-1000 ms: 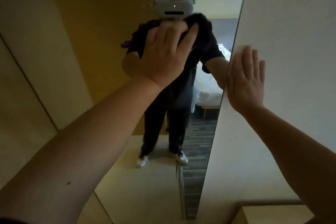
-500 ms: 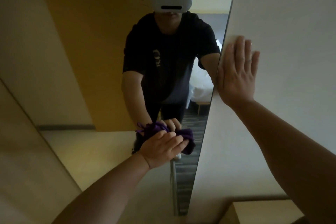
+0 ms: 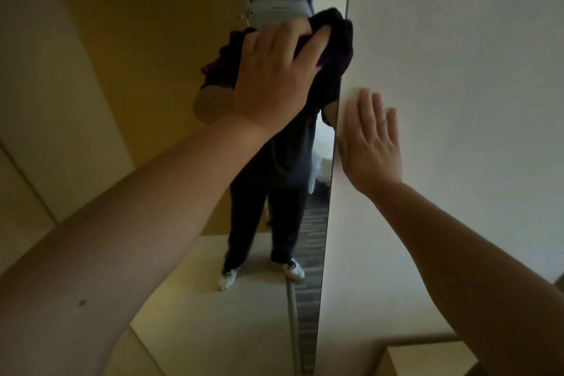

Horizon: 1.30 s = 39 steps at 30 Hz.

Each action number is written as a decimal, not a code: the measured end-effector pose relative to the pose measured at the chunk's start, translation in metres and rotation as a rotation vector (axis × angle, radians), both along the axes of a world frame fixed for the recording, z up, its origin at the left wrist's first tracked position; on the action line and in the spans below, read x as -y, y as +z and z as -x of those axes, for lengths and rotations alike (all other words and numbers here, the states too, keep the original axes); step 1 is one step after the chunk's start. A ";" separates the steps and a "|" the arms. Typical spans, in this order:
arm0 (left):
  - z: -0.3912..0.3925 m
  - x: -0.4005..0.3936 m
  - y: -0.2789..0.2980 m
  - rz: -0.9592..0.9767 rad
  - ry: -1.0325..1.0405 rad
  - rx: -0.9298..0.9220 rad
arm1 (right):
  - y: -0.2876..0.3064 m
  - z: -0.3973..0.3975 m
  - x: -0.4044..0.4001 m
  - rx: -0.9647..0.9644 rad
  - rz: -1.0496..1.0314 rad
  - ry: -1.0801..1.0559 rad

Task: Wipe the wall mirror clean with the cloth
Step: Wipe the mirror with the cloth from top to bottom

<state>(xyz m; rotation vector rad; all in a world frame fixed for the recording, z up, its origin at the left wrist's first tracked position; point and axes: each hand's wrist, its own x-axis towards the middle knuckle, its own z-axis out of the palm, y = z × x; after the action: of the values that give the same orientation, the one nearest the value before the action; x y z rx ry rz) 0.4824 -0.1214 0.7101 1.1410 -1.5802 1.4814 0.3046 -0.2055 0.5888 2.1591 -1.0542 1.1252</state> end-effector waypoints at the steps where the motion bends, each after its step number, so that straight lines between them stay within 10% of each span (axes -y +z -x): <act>1: 0.002 0.002 0.001 0.000 0.024 -0.002 | 0.000 0.000 0.001 0.005 0.013 0.003; 17: 0.001 -0.011 -0.336 -0.522 -0.027 0.374 | -0.009 0.005 0.014 -0.014 0.131 -0.002; 39: -0.191 -0.197 -0.223 -0.460 0.000 0.069 | -0.027 -0.028 -0.111 0.020 -0.345 -0.154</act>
<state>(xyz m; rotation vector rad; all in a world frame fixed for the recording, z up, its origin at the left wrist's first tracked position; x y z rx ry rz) 0.6738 0.0759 0.4866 1.3471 -2.0354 1.1970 0.3326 -0.0950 0.5616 2.2759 -1.4881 0.9515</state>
